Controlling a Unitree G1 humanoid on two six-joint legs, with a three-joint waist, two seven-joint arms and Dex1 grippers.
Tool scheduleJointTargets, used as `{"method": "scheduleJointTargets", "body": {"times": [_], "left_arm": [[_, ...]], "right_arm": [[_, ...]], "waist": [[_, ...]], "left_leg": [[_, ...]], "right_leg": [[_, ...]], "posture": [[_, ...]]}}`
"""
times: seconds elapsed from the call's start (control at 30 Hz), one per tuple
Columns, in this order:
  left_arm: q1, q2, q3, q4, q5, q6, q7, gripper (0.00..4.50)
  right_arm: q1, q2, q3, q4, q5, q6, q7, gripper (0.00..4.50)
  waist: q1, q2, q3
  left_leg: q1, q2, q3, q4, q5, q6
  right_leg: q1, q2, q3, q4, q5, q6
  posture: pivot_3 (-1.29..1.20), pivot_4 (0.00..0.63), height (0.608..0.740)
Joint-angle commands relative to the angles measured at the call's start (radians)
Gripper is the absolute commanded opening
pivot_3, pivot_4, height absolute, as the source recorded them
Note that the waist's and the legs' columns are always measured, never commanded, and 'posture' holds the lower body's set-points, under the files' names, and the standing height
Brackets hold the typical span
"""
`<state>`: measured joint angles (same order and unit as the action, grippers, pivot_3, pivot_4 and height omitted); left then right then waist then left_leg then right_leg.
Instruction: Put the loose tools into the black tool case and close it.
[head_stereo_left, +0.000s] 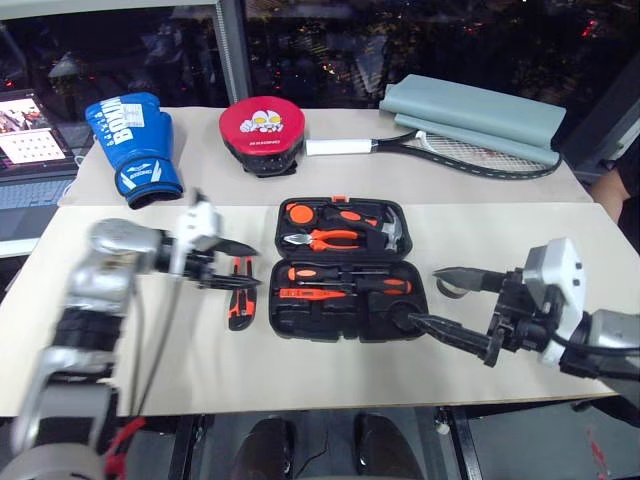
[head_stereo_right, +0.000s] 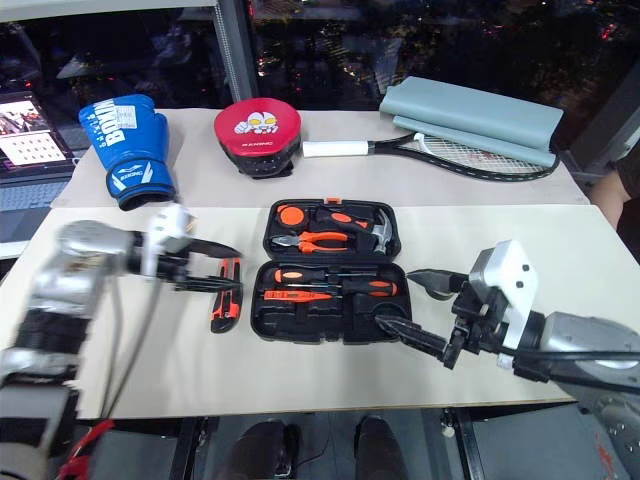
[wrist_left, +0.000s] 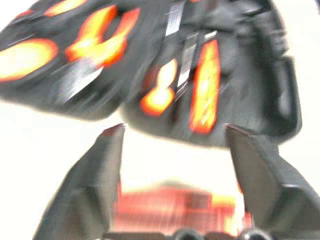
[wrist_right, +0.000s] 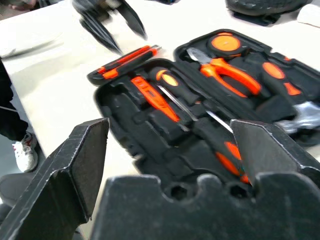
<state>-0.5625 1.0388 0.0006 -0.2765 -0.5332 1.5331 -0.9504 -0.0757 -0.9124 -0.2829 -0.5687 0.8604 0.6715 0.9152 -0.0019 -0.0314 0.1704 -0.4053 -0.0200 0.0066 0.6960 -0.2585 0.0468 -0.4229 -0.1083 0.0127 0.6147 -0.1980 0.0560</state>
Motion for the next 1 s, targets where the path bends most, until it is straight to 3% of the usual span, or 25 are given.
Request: {"method": "scheduleJointTargets", "body": {"times": [0.03, 0.2, 0.43, 0.73, 0.83, 1.0], "left_arm": [[-0.128, -0.025, -0.077, 0.109, -0.079, 0.081, 0.194, 4.40], [-0.295, -0.087, -0.194, 0.252, -0.292, 0.081, 0.409, 4.40], [-0.416, -0.219, -0.316, 0.464, -0.581, 0.081, 0.768, 4.40], [-0.446, -0.277, -0.438, 0.568, -0.763, 0.081, 1.011, 4.40], [-0.450, -0.277, -0.471, 0.574, -0.795, 0.081, 1.037, 3.65], [-0.461, -0.253, -0.515, 0.573, -0.825, 0.081, 1.056, 1.96]], "right_arm": [[0.035, 0.032, -0.020, -0.083, 0.008, -0.014, -0.049, 4.50], [0.083, 0.072, -0.017, -0.134, -0.003, -0.018, -0.103, 4.50], [0.111, 0.111, -0.017, -0.175, -0.004, -0.015, -0.165, 4.50], [0.137, 0.138, -0.031, -0.202, 0.004, -0.017, -0.229, 4.50], [0.148, 0.146, -0.032, -0.214, 0.000, -0.020, -0.245, 4.50], [0.160, 0.150, -0.040, -0.223, 0.003, -0.023, -0.262, 4.50]], "waist": [[-0.001, 0.000, 0.000], [0.002, -0.001, 0.000], [0.007, -0.001, 0.000], [0.014, 0.000, 0.000], [0.015, 0.001, -0.001], [0.014, 0.001, -0.002]], "left_leg": [[0.000, 0.000, 0.000, 0.000, 0.000, 0.000], [0.001, 0.000, 0.000, 0.000, 0.000, 0.000], [0.001, -0.001, -0.001, 0.000, 0.001, -0.001], [0.003, -0.004, -0.001, 0.000, 0.001, -0.002], [0.005, -0.004, -0.001, 0.000, 0.001, -0.002], [0.005, -0.005, -0.001, 0.000, 0.001, -0.003]], "right_leg": [[0.000, 0.000, 0.000, 0.000, 0.000, 0.000], [0.001, -0.001, 0.001, 0.000, 0.000, 0.000], [-0.001, -0.001, 0.001, 0.001, 0.000, 0.000], [0.001, -0.004, 0.001, 0.003, 0.000, 0.000], [0.003, -0.004, 0.002, 0.003, 0.000, 0.000], [0.003, -0.004, 0.002, 0.003, 0.000, 0.000]], "posture": [[0.00, 0.150, 0.736], [0.00, 0.150, 0.736], [0.00, 0.150, 0.736], [0.00, 0.150, 0.736], [0.00, 0.150, 0.736], [0.00, 0.150, 0.736]]}}
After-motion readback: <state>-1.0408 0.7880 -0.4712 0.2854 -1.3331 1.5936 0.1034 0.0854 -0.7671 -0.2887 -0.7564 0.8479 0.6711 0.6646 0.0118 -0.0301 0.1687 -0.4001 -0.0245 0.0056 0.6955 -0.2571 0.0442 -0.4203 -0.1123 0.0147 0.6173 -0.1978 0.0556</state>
